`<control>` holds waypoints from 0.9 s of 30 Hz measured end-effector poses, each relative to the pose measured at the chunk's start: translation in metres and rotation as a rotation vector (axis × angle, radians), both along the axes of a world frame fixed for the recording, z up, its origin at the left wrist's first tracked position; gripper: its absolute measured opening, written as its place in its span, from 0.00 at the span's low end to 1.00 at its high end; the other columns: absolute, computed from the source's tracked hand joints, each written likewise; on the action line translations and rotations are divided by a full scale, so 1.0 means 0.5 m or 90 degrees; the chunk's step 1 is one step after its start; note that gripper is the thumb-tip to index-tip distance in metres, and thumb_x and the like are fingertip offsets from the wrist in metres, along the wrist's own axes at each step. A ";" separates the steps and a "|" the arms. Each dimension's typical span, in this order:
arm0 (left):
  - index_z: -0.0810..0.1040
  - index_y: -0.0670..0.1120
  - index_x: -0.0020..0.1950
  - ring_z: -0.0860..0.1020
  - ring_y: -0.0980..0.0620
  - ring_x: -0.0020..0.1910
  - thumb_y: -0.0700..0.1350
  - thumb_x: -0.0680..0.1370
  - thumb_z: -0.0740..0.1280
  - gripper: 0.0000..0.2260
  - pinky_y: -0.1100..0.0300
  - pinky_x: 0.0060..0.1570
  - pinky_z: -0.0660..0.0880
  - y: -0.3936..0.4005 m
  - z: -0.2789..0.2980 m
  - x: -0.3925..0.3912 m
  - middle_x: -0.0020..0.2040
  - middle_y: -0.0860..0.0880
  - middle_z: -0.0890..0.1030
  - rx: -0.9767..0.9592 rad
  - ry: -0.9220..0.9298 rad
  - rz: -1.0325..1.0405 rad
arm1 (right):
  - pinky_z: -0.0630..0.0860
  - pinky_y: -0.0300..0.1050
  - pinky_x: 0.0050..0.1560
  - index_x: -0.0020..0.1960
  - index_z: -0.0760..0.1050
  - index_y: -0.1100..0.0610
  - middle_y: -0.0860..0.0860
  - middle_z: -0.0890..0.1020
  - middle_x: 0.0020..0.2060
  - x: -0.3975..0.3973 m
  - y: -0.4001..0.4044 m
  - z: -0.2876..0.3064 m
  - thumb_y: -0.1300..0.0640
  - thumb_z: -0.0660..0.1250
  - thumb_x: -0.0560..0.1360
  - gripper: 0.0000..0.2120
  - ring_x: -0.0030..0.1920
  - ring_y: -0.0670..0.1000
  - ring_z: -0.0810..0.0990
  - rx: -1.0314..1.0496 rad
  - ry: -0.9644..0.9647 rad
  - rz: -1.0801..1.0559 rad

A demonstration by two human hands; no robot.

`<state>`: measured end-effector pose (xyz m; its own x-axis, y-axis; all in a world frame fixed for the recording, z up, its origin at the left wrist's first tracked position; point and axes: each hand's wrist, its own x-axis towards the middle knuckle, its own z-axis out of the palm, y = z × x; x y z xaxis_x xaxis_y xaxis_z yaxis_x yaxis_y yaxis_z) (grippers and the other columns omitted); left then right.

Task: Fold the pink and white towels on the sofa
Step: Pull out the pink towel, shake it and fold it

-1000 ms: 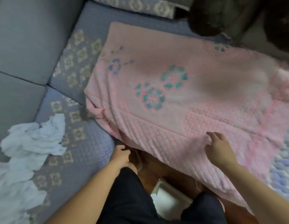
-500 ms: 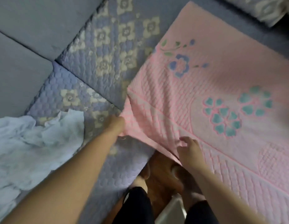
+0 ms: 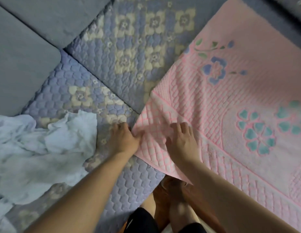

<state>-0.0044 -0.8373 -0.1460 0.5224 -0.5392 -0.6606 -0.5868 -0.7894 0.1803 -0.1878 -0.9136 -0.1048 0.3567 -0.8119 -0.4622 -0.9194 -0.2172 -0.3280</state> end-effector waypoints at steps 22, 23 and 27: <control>0.68 0.50 0.39 0.78 0.44 0.44 0.53 0.78 0.67 0.12 0.55 0.41 0.69 0.041 -0.032 0.079 0.41 0.49 0.79 0.046 0.038 -0.061 | 0.66 0.47 0.59 0.66 0.73 0.58 0.61 0.74 0.64 -0.240 -0.299 0.046 0.60 0.64 0.78 0.17 0.62 0.61 0.73 -0.177 0.088 -0.409; 0.68 0.50 0.39 0.77 0.44 0.42 0.53 0.78 0.66 0.12 0.55 0.41 0.69 0.039 -0.030 0.079 0.39 0.50 0.76 0.053 0.040 -0.063 | 0.68 0.47 0.56 0.65 0.74 0.57 0.60 0.74 0.63 -0.229 -0.282 0.033 0.59 0.64 0.78 0.16 0.60 0.60 0.74 -0.137 0.061 -0.385; 0.67 0.50 0.39 0.75 0.45 0.41 0.53 0.78 0.67 0.14 0.55 0.41 0.68 0.031 -0.029 0.075 0.36 0.52 0.71 0.070 0.042 -0.060 | 0.71 0.50 0.53 0.70 0.65 0.50 0.55 0.71 0.63 -0.178 -0.270 0.004 0.48 0.64 0.76 0.24 0.59 0.58 0.74 -0.100 0.091 -0.279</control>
